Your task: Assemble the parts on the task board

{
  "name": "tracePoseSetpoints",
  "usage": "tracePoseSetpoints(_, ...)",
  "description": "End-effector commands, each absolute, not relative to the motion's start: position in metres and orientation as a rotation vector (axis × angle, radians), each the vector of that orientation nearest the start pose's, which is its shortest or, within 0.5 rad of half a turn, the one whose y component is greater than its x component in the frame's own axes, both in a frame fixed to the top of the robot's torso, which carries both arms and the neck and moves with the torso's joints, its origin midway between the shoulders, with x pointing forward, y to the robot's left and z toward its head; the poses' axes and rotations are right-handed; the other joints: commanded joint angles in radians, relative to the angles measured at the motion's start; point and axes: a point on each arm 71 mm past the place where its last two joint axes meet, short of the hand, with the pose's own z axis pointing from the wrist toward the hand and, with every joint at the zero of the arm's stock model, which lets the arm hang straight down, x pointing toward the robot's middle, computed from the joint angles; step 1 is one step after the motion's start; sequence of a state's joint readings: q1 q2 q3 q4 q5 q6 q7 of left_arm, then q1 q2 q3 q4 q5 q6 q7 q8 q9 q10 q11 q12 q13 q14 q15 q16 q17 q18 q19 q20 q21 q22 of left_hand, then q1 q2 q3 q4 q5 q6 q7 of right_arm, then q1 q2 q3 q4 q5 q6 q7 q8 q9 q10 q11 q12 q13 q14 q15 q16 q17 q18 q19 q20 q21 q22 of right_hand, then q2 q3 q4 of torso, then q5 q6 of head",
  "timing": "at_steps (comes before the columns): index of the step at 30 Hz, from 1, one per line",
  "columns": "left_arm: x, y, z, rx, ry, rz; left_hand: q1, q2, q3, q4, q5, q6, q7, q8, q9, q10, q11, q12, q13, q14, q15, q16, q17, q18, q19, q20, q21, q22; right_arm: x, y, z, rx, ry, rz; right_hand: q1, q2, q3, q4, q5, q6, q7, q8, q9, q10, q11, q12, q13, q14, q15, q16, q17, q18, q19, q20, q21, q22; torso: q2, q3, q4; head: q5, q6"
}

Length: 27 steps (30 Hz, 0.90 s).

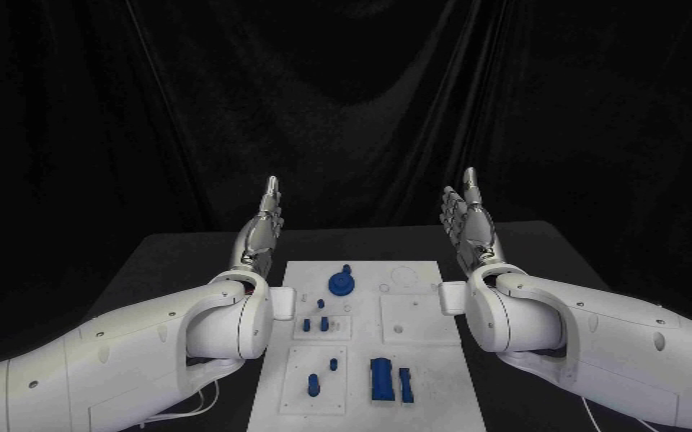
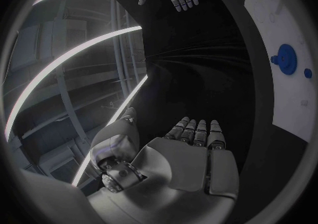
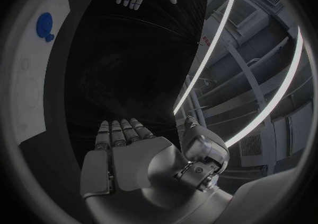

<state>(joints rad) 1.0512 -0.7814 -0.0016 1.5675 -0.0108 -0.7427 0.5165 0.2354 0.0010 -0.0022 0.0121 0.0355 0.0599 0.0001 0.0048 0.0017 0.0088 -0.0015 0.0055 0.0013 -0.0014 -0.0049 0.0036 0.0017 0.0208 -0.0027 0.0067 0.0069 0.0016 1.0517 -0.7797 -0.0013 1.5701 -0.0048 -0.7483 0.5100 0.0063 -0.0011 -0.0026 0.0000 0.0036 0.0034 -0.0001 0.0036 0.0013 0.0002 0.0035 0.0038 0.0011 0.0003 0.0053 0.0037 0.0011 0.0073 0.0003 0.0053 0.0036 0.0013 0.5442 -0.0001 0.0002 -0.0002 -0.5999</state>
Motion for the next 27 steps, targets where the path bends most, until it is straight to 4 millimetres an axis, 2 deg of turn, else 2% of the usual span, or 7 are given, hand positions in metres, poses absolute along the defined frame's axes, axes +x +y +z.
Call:
tracePoseSetpoints(1,0.4618,0.1924,-0.2242,-1.209,1.218,-1.229,-0.075,-0.001,0.002,-0.012,-0.035,-0.060,0.000,-0.005,-0.002,-0.009,0.002,-0.005,-0.001,0.001,0.005,-0.004,-0.002,-0.021,0.003,-0.007,-0.007,-0.002,0.4618,-0.1924,-0.2242,1.209,1.218,1.229,-0.006,0.001,0.003,0.000,-0.004,-0.003,0.000,-0.004,-0.001,0.000,-0.004,-0.004,-0.001,0.000,-0.005,-0.004,-0.001,-0.007,0.000,-0.005,-0.004,-0.001,0.000,0.0001,-0.0002,0.000,0.000)
tracePoseSetpoints(10,0.4618,0.1924,-0.2242,-1.209,1.218,-1.229,-0.126,-0.001,0.002,-0.012,-0.035,-0.060,0.000,-0.005,-0.002,-0.009,0.002,-0.005,-0.001,0.001,0.005,-0.004,-0.002,-0.021,0.003,-0.007,-0.007,-0.002,0.4618,-0.1924,-0.2242,1.209,1.218,1.229,-0.006,0.001,0.003,0.000,-0.004,-0.003,0.000,-0.004,-0.001,0.000,-0.004,-0.004,-0.001,0.000,-0.005,-0.004,-0.001,-0.007,0.000,-0.005,-0.004,-0.001,0.000,0.0001,-0.0002,0.000,0.000)
tracePoseSetpoints(12,0.4618,0.1924,-0.2242,-1.209,1.218,-1.229,-0.163,-0.001,0.002,-0.012,-0.035,-0.060,0.000,-0.005,-0.002,-0.009,0.002,-0.005,-0.001,0.001,0.005,-0.004,-0.002,-0.021,0.003,-0.007,-0.007,-0.002,0.4618,-0.1924,-0.2242,1.209,1.218,1.229,-0.006,0.001,0.003,0.000,-0.004,-0.003,0.000,-0.004,-0.001,0.000,-0.004,-0.004,-0.001,0.000,-0.005,-0.004,-0.001,-0.007,0.000,-0.005,-0.004,-0.001,0.000,0.0001,-0.0002,0.000,0.000)
tracePoseSetpoints(13,0.4618,0.1924,-0.2242,-1.209,1.218,-1.229,-0.235,-0.001,0.002,-0.012,-0.035,-0.060,0.000,-0.005,-0.002,-0.009,0.002,-0.005,-0.001,0.001,0.005,-0.004,-0.002,-0.021,0.003,-0.007,-0.007,-0.002,0.4618,-0.1924,-0.2242,1.209,1.218,1.229,-0.006,0.001,0.003,0.000,-0.004,-0.003,0.000,-0.004,-0.001,0.000,-0.004,-0.004,-0.001,0.000,-0.005,-0.004,-0.001,-0.007,0.000,-0.005,-0.004,-0.001,0.000,0.0001,-0.0002,0.000,0.000)
tracePoseSetpoints(27,0.4618,0.1924,-0.2242,-1.209,1.218,-1.229,-0.235,-0.001,0.002,-0.012,-0.035,-0.060,0.000,-0.005,-0.002,-0.009,0.002,-0.005,-0.001,0.001,0.005,-0.004,-0.002,-0.021,0.003,-0.007,-0.007,-0.002,0.4618,-0.1924,-0.2242,1.209,1.218,1.229,-0.006,0.001,0.003,0.000,-0.004,-0.003,0.000,-0.004,-0.001,0.000,-0.004,-0.004,-0.001,0.000,-0.005,-0.004,-0.001,-0.007,0.000,-0.005,-0.004,-0.001,0.000,0.0001,-0.0002,0.000,0.000)
